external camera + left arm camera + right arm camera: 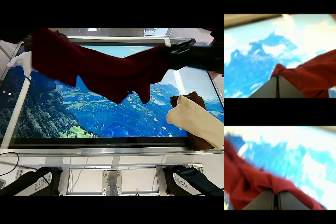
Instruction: Fold the shirts.
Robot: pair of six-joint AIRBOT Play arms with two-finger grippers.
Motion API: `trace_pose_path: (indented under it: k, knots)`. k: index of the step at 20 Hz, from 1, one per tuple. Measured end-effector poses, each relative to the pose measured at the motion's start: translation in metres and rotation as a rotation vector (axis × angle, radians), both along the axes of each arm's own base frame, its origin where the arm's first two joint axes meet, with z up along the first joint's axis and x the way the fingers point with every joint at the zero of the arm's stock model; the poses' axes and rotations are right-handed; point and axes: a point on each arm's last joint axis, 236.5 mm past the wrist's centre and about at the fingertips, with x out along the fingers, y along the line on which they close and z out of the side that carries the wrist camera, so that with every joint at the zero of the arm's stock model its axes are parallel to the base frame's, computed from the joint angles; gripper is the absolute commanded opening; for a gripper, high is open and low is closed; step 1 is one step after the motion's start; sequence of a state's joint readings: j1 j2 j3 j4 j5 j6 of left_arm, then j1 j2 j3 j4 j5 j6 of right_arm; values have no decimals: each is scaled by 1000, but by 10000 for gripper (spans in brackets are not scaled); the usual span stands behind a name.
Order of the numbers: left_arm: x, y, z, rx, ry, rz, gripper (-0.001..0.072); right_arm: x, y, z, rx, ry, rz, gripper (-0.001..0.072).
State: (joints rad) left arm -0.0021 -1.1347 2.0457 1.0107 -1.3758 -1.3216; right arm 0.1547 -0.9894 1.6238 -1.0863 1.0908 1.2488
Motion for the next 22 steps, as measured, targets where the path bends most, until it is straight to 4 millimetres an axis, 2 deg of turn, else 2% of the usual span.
trace_pose_path:
  k: [2,3,4,5,6,8,10,11,12,13,14,15,17,18,20,22]
  knots:
    - [-19,-9,16,-36,-40,-32,8,0,-6,32,29,-98,-31,23]
    - [-21,-9,12,-37,-29,-34,8,5,-8,41,41,-130,-47,23]
    - [-17,-7,-2,-28,8,-26,8,14,-8,44,53,-146,-60,23]
    - [-9,-2,-24,-11,68,-8,8,26,-8,39,57,-138,-68,24]
    - [-1,1,-54,5,150,3,8,41,-6,25,55,-103,-71,24]
    - [13,4,-127,23,340,14,8,77,3,-25,44,24,-66,25]
    - [23,9,-206,44,523,35,8,109,17,-103,14,218,-41,29]
    - [27,13,-247,56,602,57,8,121,25,-142,6,310,-30,52]
    - [30,17,-284,71,668,82,8,132,33,-186,-3,409,-23,185]
    - [33,23,-321,87,725,112,9,138,39,-229,-14,504,-19,382]
    - [35,28,-351,98,770,138,9,142,44,-264,-18,579,-18,430]
    - [37,32,-376,103,806,163,9,145,48,-297,-17,650,-20,431]
    - [43,36,-406,103,830,194,9,145,52,-341,-19,746,-27,430]
    - [49,38,-414,99,820,214,9,146,53,-351,-11,768,-32,430]
    - [63,42,-420,92,783,244,9,149,50,-361,-6,790,-43,429]
    - [74,44,-417,84,744,262,10,152,39,-360,-17,791,-58,428]
